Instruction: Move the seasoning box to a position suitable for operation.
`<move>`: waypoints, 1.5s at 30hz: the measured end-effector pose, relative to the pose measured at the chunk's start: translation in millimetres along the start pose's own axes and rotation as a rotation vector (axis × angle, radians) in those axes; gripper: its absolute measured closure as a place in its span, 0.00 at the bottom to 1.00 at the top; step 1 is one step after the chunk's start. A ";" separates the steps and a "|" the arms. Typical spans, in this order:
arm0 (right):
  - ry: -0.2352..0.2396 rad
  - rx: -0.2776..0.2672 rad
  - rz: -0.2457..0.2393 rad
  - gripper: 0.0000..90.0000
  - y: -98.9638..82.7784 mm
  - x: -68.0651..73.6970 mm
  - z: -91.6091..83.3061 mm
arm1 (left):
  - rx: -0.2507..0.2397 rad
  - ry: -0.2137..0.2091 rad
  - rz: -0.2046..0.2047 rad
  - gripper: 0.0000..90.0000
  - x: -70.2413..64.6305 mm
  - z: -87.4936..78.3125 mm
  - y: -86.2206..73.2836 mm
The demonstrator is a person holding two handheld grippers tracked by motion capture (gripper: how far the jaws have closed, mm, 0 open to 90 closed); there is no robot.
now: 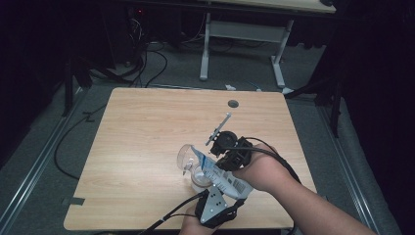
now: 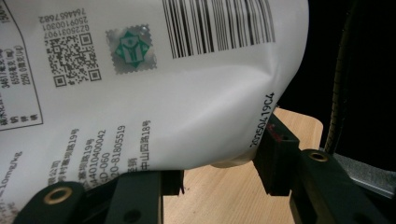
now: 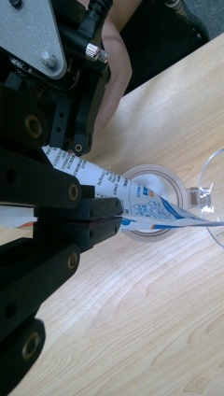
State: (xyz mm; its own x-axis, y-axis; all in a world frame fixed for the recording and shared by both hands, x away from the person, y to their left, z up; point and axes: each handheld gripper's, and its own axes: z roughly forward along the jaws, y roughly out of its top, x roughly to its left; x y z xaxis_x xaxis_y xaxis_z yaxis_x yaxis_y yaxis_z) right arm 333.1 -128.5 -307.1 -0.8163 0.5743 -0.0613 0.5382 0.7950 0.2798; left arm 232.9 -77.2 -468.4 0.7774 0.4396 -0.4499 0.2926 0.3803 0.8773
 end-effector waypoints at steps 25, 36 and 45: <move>0.001 0.003 -0.001 1.00 0.5 0.3 1.6 | -0.003 -0.001 -0.003 0.66 -0.1 -0.1 -0.5; 0.004 0.003 0.000 1.00 0.9 0.7 3.2 | -0.003 -0.001 -0.009 0.66 -0.1 0.3 -0.4; 0.001 0.004 -0.003 1.00 2.4 0.8 3.2 | -0.009 -0.001 -0.013 0.66 0.0 0.1 0.5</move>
State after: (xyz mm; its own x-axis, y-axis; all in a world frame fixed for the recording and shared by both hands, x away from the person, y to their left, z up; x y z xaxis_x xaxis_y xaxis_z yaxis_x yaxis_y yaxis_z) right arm 334.4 -125.6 -309.5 -0.8183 0.5715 -0.0611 0.5365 0.7977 0.2754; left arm 233.1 -77.1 -468.0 0.7741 0.4337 -0.4612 0.2978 0.3935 0.8698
